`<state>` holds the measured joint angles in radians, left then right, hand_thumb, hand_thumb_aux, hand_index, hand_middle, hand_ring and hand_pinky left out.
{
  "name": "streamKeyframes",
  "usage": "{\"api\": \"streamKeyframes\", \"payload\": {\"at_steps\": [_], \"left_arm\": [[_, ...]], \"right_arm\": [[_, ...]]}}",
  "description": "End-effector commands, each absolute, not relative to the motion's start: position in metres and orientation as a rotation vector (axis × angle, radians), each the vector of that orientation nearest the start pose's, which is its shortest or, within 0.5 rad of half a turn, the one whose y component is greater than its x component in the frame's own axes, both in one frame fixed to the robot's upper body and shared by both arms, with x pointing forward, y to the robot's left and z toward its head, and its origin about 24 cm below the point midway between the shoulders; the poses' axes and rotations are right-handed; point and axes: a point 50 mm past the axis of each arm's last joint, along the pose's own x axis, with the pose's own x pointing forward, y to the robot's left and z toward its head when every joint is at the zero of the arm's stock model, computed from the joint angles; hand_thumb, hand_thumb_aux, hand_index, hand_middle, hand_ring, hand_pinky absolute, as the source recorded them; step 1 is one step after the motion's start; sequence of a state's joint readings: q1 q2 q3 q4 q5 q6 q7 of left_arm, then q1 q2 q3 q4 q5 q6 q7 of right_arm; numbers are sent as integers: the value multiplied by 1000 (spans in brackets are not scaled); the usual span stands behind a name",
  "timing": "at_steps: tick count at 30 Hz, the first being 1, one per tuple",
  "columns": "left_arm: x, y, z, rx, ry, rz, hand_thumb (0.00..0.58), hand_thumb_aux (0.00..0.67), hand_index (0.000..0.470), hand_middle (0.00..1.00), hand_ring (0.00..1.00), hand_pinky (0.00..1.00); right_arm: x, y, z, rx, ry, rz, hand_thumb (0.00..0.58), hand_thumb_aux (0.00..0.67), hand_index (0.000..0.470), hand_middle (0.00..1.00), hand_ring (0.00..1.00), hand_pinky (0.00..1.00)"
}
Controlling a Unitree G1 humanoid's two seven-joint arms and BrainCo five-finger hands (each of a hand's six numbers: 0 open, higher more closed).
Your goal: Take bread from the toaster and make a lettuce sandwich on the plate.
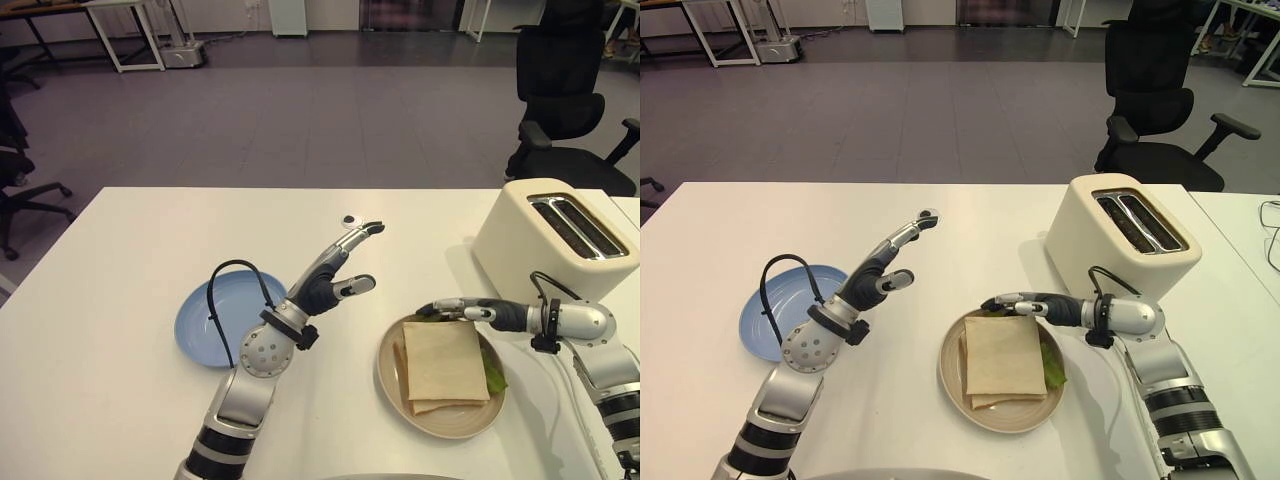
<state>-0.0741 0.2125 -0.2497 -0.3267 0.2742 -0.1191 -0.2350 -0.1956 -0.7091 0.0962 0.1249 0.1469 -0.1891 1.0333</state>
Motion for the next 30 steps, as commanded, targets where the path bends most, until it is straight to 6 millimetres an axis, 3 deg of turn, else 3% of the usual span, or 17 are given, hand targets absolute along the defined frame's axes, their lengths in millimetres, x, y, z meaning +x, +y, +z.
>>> {"api": "streamKeyframes", "payload": {"at_steps": [1, 8, 11, 13, 14, 15, 16, 17, 21, 25, 27, 30], "left_arm": [[237, 100, 127, 506, -456, -502, 0, 0, 0, 0, 0, 0], [233, 102, 133, 514, -485, -565, 0, 0, 0, 0, 0, 0], [223, 102, 132, 475, -456, -723, 0, 0, 0, 0, 0, 0], [204, 103, 124, 412, -391, -947, 0, 0, 0, 0, 0, 0], [192, 105, 121, 379, -355, -1059, 288, 194, 136, 184, 184, 184], [182, 108, 120, 328, -328, -1150, 553, 525, 369, 612, 612, 612], [173, 110, 120, 274, -294, -1235, 580, 670, 470, 859, 859, 859], [167, 112, 118, 241, -265, -1298, 580, 670, 470, 980, 980, 980], [149, 111, 97, 286, -92, -1514, 580, 670, 470, 1000, 1000, 1000], [155, 102, 78, 421, -44, -1524, 580, 670, 470, 1000, 1000, 1000], [167, 94, 70, 476, -56, -1458, 580, 670, 470, 1000, 1000, 1000], [180, 78, 57, 519, -69, -1393, 580, 670, 470, 1000, 1000, 1000]], "right_arm": [[264, -213, 137, -527, -131, 991, 0, 0, 0, 0, 0, 0], [244, -223, 181, -280, -285, 943, 0, 0, 0, 0, 0, 0], [229, -232, 179, -176, -255, 966, 0, 0, 0, 0, 0, 0], [212, -241, 170, -109, -170, 1039, 0, 0, 0, 0, 0, 0], [201, -244, 163, -91, -107, 1100, 316, 218, 153, 235, 235, 235], [191, -248, 155, -60, -36, 1148, 580, 670, 470, 733, 733, 733], [182, -251, 145, -55, 51, 1194, 580, 670, 470, 1000, 1000, 1000], [174, -253, 134, -72, 133, 1225, 580, 670, 470, 1000, 1000, 1000], [145, -266, 96, -176, 424, 1315, 580, 670, 470, 1000, 1000, 1000], [128, -277, 68, -350, 624, 1371, 580, 670, 470, 1000, 1000, 1000], [128, -272, 54, -478, 647, 1407, 580, 670, 470, 1000, 1000, 1000], [143, -242, 43, -591, 459, 1394, 580, 670, 470, 1000, 1000, 1000]]}}
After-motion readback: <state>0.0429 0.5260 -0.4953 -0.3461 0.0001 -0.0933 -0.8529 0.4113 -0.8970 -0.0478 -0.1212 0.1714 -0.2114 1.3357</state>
